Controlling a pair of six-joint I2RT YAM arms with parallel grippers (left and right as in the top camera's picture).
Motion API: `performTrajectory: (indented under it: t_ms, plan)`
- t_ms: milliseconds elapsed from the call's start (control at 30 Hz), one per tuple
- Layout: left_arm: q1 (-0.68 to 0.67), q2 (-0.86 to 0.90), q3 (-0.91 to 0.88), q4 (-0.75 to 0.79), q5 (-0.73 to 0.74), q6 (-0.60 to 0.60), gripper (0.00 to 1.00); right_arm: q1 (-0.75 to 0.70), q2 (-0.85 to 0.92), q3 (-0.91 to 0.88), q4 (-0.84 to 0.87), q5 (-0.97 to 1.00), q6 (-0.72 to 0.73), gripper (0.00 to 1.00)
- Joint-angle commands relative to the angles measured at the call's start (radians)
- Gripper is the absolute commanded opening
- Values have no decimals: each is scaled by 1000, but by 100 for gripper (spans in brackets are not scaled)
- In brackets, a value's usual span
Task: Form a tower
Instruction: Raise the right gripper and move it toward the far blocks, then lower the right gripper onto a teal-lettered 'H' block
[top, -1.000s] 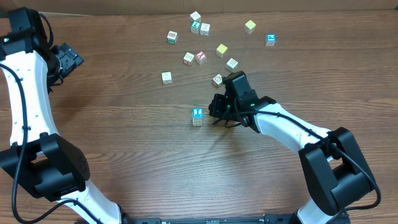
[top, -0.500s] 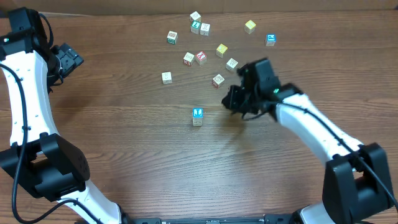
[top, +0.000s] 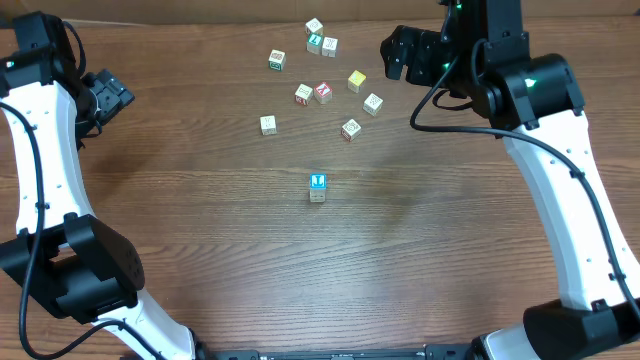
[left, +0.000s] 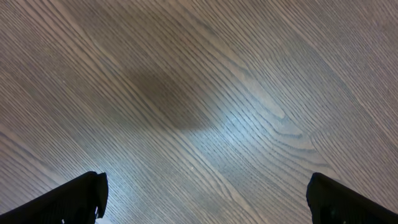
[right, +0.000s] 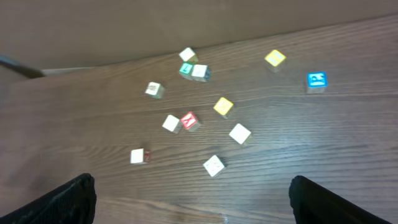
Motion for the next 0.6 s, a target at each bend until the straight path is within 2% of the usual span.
performTrajectory:
  t_ms: [0, 200, 433, 567]
  plan:
    - [-5, -2, 1, 1, -5, 5, 100, 10, 77, 6, 4, 58, 37, 96]
    - [-5, -2, 1, 1, -5, 5, 99, 50, 255, 6, 9, 59, 55, 89]
    - [-5, -2, 0, 1, -5, 5, 99, 86, 470, 6, 65, 59, 206, 86]
    - [-5, -2, 1, 1, -5, 5, 100, 101, 549, 6, 127, 59, 229, 77]
